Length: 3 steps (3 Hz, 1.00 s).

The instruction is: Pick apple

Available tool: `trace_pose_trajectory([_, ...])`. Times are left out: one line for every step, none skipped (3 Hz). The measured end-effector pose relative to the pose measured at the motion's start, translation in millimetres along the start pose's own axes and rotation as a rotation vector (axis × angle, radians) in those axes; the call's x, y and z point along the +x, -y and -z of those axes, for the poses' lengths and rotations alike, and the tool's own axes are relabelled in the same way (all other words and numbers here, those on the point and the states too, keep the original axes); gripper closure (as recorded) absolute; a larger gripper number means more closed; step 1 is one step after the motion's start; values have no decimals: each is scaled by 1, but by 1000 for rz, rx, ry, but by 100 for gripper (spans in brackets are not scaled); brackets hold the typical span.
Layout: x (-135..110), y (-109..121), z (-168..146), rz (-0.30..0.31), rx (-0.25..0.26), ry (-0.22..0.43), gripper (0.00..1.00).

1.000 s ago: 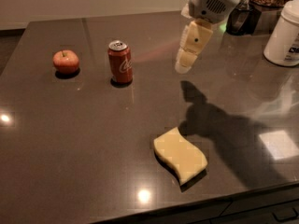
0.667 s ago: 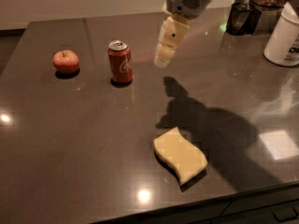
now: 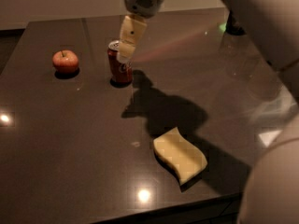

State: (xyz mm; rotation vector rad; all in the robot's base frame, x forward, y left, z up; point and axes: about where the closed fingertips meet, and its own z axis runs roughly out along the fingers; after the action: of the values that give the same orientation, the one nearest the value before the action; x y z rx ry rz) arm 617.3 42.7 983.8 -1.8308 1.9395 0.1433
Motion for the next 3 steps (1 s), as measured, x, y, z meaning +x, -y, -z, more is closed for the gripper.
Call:
trace_pose_trajectory([-33,7,-24,7,-16,-7,0])
trace_pose_trajectory([-59,12,-44,3,-35,-15,0])
trace_pose_trajectory([-84,13,-65,-4,-49,-22,0])
